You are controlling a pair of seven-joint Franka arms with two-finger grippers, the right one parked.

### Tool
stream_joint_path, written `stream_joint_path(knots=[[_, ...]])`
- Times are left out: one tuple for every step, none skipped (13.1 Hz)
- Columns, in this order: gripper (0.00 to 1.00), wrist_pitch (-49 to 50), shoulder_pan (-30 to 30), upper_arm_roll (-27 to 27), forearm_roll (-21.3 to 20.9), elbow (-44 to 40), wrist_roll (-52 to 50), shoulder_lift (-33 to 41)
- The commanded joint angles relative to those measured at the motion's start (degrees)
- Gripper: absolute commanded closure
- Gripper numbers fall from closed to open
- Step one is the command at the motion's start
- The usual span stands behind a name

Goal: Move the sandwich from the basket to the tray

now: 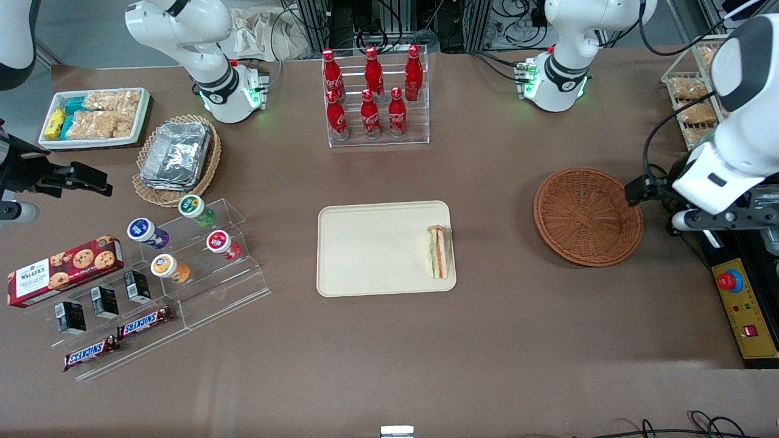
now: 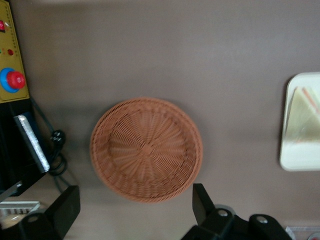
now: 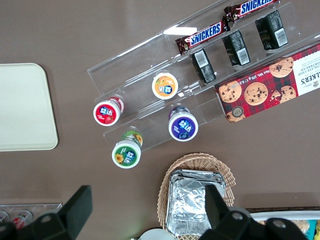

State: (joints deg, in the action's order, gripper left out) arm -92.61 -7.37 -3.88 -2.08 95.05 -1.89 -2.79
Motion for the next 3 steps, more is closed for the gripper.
stream_joint_path(knots=[[0.00,1.0,0.0,-2.0,-1.0,-0.2,5.3,0.2],[0.00,1.0,0.9,-1.5,-1.7,-0.9,6.4,-0.9],[0.00,1.0,1.5,-0.8,-1.7,-1.8,5.9,-1.7]])
